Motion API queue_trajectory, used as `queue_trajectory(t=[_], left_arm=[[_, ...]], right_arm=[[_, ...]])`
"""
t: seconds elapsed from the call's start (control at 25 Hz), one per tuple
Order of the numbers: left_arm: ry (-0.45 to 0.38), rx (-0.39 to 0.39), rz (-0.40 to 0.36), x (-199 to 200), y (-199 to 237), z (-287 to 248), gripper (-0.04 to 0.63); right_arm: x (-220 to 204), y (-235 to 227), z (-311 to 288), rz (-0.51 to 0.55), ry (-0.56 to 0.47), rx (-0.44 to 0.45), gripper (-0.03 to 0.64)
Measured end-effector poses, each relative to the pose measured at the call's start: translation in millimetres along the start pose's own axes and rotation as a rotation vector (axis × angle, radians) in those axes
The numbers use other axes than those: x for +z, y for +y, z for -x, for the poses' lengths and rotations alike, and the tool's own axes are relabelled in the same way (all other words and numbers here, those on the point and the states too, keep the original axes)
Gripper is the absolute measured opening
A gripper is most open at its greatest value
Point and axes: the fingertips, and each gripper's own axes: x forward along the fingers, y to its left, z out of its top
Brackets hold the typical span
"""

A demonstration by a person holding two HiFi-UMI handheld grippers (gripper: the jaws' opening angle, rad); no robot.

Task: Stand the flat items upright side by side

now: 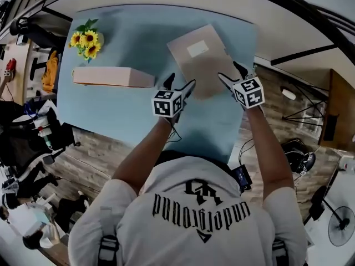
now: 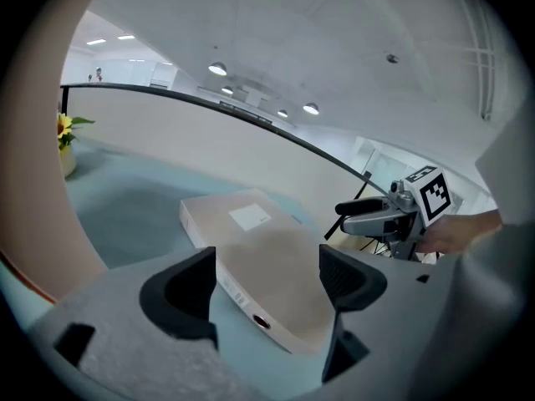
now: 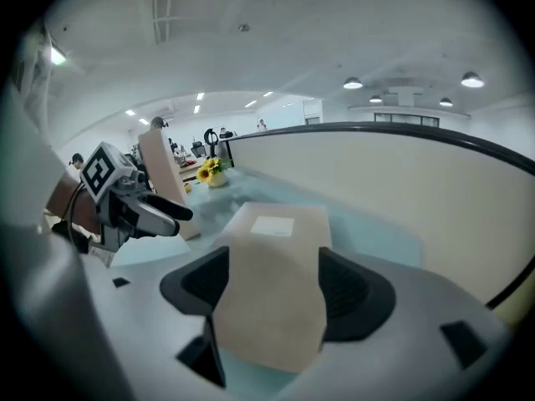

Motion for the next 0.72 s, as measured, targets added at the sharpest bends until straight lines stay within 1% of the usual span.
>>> queue_trajectory(t=[0.16,0.24,0.4,0.52,0.64,0.72], left_arm=[[0.031,0.034,0.065,-12.3,11.0,-25.3,0.399],[0.044,0.055,0.102,-15.7,18.8,-36.4,0.399],[0.069,0.104,0.202,-24.3,38.6,-52.6,0.403],[0.088,0.13,0.259,-29.2,48.0,-63.3,0.413],[0.11,0.135,0.308,-35.3,52.8,-74.9,0.416],[0.143,0.123,0.335,-42.7,51.0,-83.1,0.416]], right_arm=[[-13.9,-33.4,-27.6,-0.018,0.059,0.019,0.342],[-19.5,-45.3,-43.5,-0.044,0.101,0.045,0.351],[-31.7,-54.9,-76.7,-0.122,0.194,0.128,0.36],[-40.4,-63.5,-95.8,-0.154,0.248,0.152,0.367],[-44.5,-66.0,-108.8,-0.176,0.277,0.186,0.37],[-47.1,-63.9,-112.0,-0.193,0.296,0.214,0.368]])
